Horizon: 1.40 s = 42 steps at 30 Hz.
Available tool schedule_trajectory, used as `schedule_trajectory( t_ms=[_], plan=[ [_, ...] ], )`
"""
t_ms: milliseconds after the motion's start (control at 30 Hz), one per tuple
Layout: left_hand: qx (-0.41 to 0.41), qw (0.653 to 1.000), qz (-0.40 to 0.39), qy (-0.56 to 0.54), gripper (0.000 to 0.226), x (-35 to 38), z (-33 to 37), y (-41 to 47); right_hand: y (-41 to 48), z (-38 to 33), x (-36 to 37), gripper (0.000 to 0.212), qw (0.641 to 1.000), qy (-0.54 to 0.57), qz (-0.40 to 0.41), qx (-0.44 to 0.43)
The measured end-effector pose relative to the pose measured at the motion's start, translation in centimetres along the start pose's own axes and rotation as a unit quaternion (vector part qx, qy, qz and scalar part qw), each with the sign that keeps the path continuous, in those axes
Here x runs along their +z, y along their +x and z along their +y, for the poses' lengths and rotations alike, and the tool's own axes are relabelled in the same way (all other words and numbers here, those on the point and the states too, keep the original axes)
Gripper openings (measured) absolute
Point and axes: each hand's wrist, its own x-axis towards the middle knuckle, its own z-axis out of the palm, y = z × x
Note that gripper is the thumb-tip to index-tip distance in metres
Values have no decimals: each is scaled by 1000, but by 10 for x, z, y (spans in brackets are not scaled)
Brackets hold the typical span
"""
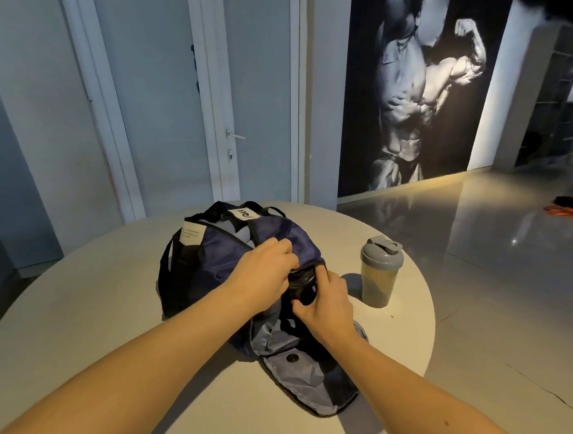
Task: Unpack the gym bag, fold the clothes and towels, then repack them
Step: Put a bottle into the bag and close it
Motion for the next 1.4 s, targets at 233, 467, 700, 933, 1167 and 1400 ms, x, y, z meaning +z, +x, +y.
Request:
schedule_trajectory(
  t_ms=[233,467,700,933,1167,1400],
  plan=[
    [-44,998,51,-16,28,32,14,-1,19,6,-12,65,996,33,-35,77],
    [-65,993,99,-19,23,38,15,10,8,1,-15,60,986,157,31,50],
    [-23,993,118,-2,14,49,11,10,2,-6,-5,65,958,247,59,134],
    [-33,987,158,-7,26,54,10,2,6,8,-27,51,967,239,6,89],
    [-107,960,257,-29,39,60,28,-45,14,74,-73,57,966,66,236,82],
    [-235,943,220,-88,36,76,24,-77,47,108,-66,119,963,92,156,198]
  ],
)
